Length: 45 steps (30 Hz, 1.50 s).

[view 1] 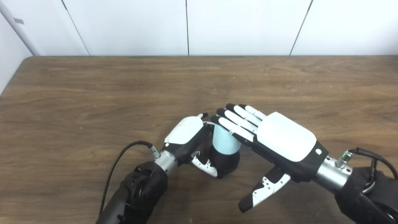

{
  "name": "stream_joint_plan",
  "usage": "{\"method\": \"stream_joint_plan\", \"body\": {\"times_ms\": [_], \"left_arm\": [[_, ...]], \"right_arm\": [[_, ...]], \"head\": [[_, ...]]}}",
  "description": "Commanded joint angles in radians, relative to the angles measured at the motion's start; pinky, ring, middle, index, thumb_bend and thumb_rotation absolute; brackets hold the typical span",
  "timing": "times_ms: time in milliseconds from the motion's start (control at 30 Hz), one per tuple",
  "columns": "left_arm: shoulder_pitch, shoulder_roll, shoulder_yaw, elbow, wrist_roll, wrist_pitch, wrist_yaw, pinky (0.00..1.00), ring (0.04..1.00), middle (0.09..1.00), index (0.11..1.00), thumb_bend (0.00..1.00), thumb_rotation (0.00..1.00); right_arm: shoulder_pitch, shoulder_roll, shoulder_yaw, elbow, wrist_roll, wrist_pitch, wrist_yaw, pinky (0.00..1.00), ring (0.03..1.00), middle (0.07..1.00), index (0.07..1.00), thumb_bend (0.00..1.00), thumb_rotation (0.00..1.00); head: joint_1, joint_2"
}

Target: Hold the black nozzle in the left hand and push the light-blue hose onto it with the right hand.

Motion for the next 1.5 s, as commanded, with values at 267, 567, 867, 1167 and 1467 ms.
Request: {"method": "stream_joint_plan", "body": {"times_ms": [267,567,867,1167,1467], "left_arm": [[0.008,0.019,-0.007,0.032,0.022,0.029,-0.038,1.0,0.717,0.518,0.456,0.52,0.0],[0.007,0.018,-0.01,0.037,0.024,0.029,-0.038,1.0,0.718,0.523,0.45,0.52,0.0],[0.002,0.02,-0.011,0.041,0.026,0.029,-0.04,1.0,0.719,0.525,0.444,0.52,0.0],[0.001,0.018,-0.016,0.038,0.032,0.036,-0.044,1.0,0.719,0.522,0.449,0.52,0.0],[0.004,0.017,-0.01,0.039,0.018,0.036,-0.042,1.0,0.717,0.513,0.461,0.52,0.0]], "right_arm": [[0.06,-0.032,0.058,0.015,-0.031,0.033,0.159,1.0,1.0,1.0,1.0,0.72,1.0],[0.053,-0.022,0.069,-0.025,-0.052,0.04,0.182,1.0,1.0,1.0,1.0,0.72,1.0],[0.052,-0.022,0.073,-0.032,-0.061,0.022,0.181,1.0,1.0,1.0,1.0,0.72,1.0],[0.031,-0.034,0.056,-0.02,-0.044,0.018,0.172,1.0,1.0,1.0,1.0,0.72,1.0],[-0.037,-0.027,-0.018,-0.054,0.001,0.068,0.196,1.0,1.0,1.0,1.0,0.71,1.0]], "head": [[-0.001,-0.002],[-0.001,-0.002],[-0.002,-0.003],[-0.003,-0.006],[-0.003,-0.006]]}}
